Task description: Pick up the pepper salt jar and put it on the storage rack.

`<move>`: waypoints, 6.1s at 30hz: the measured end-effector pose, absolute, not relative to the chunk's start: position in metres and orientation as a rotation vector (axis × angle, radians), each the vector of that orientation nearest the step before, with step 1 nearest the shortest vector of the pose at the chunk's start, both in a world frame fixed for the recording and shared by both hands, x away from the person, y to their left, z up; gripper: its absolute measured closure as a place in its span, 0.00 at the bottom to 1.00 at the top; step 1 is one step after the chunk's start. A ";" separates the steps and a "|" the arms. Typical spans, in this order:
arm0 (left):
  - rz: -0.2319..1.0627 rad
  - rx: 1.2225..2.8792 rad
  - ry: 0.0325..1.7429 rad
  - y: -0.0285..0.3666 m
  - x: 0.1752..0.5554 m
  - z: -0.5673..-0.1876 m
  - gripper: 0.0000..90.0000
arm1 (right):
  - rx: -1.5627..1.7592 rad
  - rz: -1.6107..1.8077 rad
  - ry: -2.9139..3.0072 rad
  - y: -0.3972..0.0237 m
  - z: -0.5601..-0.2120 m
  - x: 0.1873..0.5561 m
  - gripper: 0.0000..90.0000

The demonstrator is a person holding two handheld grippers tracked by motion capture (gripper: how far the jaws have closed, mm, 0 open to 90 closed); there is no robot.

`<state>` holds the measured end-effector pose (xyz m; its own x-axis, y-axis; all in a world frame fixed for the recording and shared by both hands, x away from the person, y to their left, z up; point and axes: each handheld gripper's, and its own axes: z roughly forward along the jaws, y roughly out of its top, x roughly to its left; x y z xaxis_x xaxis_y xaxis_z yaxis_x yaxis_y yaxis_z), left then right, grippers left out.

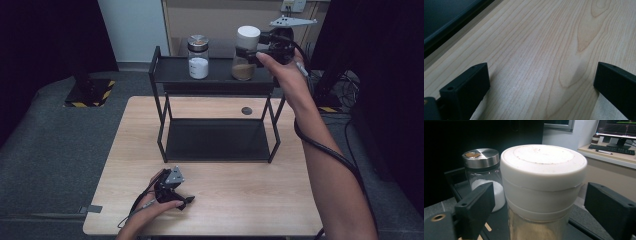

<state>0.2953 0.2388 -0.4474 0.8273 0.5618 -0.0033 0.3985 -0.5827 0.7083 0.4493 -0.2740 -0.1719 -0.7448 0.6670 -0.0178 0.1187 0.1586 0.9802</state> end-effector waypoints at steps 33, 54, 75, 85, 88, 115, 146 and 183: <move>0.285 2.268 0.699 0.239 0.295 -0.447 0.00 | 0.737 1.560 1.996 -0.291 -0.165 0.402 0.03; 0.287 2.268 0.698 0.239 0.295 -0.447 0.00 | 0.674 1.522 2.089 -0.292 -0.193 0.368 0.03; 0.286 2.268 0.698 0.239 0.295 -0.447 0.00 | 0.707 1.519 2.149 -0.296 -0.240 0.352 0.03; 0.286 2.268 0.699 0.239 0.295 -0.447 0.00 | 0.726 1.502 2.171 -0.304 -0.262 0.344 0.03; 0.286 2.268 0.698 0.239 0.295 -0.447 0.00 | 0.733 1.492 2.179 -0.306 -0.268 0.342 0.03; 0.286 2.268 0.698 0.239 0.295 -0.447 0.00 | 0.760 1.417 2.273 -0.319 -0.324 0.323 0.03; 0.286 2.267 0.699 0.239 0.295 -0.447 0.00 | 0.848 1.336 2.376 -0.335 -0.391 0.309 0.03; 0.285 2.267 0.699 0.239 0.295 -0.447 0.00 | 0.867 1.083 2.528 -0.322 -0.448 0.311 0.04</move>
<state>0.2952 0.2388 -0.4475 0.8271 0.5621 -0.0038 0.3990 -0.5823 0.7083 0.3107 -0.3215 -0.4482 -0.7891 0.6142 -0.0015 0.4227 0.5448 0.7242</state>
